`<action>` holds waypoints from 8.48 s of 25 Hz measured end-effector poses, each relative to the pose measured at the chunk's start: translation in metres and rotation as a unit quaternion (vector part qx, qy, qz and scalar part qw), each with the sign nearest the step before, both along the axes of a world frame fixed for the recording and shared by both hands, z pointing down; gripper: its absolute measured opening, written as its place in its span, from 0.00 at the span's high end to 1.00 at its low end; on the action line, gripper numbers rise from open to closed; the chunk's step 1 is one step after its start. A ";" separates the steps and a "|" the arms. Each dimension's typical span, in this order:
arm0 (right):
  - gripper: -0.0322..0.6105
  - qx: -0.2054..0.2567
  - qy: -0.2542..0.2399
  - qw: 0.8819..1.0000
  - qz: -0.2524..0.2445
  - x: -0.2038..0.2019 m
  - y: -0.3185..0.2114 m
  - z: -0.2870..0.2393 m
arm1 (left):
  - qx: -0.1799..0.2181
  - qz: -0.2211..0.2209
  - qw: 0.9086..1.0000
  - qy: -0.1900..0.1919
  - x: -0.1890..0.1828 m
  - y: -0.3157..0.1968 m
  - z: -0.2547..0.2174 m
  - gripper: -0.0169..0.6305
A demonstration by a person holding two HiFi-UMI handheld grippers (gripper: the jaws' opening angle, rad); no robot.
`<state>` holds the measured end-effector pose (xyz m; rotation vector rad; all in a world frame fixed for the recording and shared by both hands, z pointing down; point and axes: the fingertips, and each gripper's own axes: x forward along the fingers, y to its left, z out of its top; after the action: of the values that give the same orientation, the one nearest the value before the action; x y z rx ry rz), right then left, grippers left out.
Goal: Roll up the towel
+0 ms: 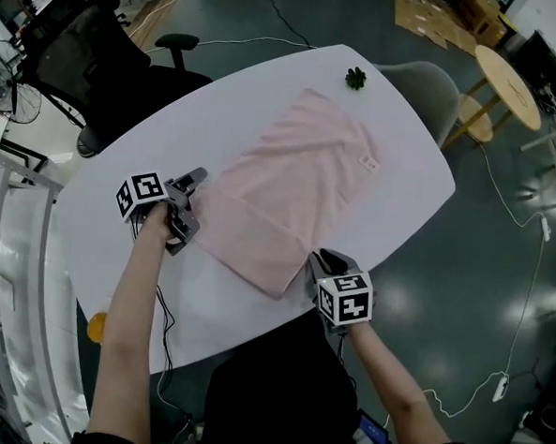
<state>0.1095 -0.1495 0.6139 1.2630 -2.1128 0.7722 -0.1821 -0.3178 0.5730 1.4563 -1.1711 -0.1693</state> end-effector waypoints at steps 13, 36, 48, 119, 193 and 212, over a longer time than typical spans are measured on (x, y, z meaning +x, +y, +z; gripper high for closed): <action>0.65 0.123 0.069 0.957 -0.254 -0.059 0.043 -0.050 | 0.103 0.224 0.959 -0.142 0.010 0.039 -0.030 0.43; 0.82 0.110 0.214 0.904 -0.354 -0.098 0.108 0.009 | -0.036 0.165 0.965 -0.203 -0.036 0.075 0.045 0.86; 0.89 0.127 0.185 0.908 -0.355 -0.110 0.118 -0.039 | -0.017 0.169 0.963 -0.210 -0.048 0.082 0.015 0.90; 0.58 0.027 0.038 0.966 -0.256 -0.100 0.112 -0.044 | -0.028 0.094 0.977 -0.189 -0.087 0.100 -0.002 0.44; 0.85 -0.072 -0.195 0.967 -0.150 -0.149 0.148 -0.047 | -0.129 0.250 0.902 -0.328 -0.089 0.139 0.028 0.86; 0.83 -0.081 -0.111 0.985 -0.100 -0.084 0.094 0.005 | -0.080 0.200 0.939 -0.268 -0.048 0.062 0.000 0.58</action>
<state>0.0250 -0.0557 0.6191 0.8997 -2.2570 1.0113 -0.2297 -0.2561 0.5732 1.6090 -1.2461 0.6271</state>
